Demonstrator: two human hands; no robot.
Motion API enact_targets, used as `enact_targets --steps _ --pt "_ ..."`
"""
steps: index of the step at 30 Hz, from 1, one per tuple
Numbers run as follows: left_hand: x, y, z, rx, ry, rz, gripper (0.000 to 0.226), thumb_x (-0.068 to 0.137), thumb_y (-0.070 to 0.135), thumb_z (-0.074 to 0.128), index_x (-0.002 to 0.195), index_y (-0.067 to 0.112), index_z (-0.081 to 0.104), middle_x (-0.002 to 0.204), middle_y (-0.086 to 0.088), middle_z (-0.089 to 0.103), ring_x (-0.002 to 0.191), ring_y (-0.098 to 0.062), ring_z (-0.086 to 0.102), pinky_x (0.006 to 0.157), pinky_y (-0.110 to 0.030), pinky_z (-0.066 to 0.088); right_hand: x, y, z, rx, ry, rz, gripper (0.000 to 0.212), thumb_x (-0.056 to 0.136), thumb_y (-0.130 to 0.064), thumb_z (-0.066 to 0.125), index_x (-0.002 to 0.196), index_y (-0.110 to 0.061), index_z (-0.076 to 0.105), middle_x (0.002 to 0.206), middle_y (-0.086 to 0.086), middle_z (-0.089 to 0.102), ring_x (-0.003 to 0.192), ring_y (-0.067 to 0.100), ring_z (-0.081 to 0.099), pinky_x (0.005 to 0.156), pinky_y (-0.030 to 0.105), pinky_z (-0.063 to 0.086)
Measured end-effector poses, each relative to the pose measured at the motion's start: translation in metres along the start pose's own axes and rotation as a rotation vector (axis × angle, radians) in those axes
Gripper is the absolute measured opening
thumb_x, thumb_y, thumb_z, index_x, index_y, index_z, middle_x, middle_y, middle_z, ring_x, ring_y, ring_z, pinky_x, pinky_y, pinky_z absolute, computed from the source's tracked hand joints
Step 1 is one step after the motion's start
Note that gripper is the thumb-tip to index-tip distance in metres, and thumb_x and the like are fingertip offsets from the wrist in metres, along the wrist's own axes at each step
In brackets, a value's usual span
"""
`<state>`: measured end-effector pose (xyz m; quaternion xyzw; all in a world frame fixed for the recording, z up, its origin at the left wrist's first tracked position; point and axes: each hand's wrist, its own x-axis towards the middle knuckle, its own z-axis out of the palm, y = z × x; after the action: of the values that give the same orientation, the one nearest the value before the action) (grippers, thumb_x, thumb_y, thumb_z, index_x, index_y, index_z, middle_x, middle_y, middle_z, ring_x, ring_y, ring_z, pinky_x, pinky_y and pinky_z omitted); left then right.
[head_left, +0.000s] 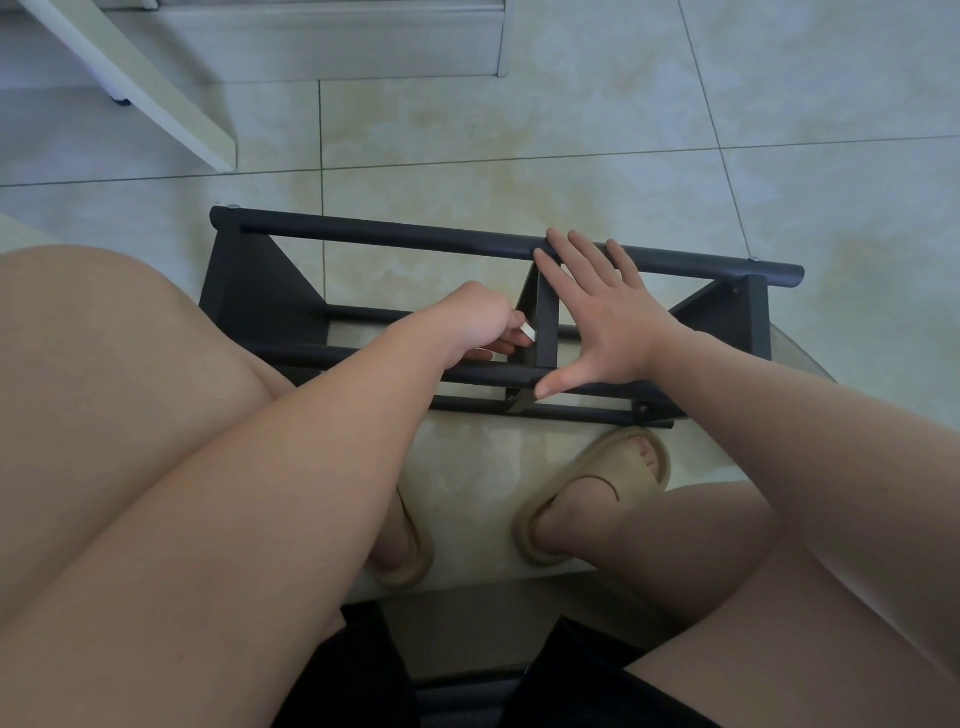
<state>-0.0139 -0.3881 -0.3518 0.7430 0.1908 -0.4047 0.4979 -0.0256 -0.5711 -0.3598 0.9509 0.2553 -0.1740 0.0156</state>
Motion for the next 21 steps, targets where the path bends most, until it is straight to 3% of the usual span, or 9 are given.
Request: enact_targets --steps 10,21 --pt "0.004 -0.009 -0.012 0.147 -0.093 0.099 0.018 0.103 0.017 0.052 0.088 0.018 0.063 0.069 0.011 0.075 0.08 -0.008 0.066 0.072 -0.028 0.046 -0.001 -0.001 -0.002 -0.005 -0.011 0.002 0.149 0.051 -0.106 0.033 0.161 -0.016 -0.011 0.168 0.006 -0.021 0.155 0.024 -0.019 0.125 0.05 -0.011" --pt "0.005 -0.014 -0.018 0.353 -0.151 0.19 0.022 0.1 0.013 0.057 0.082 0.019 0.068 0.078 0.009 0.075 0.083 -0.013 0.065 0.088 -0.032 0.048 -0.001 -0.001 -0.002 -0.004 -0.013 0.003 0.149 0.05 -0.106 0.033 0.162 -0.017 -0.011 0.168 0.006 -0.02 0.155 0.024 -0.019 0.125 0.05 -0.011"
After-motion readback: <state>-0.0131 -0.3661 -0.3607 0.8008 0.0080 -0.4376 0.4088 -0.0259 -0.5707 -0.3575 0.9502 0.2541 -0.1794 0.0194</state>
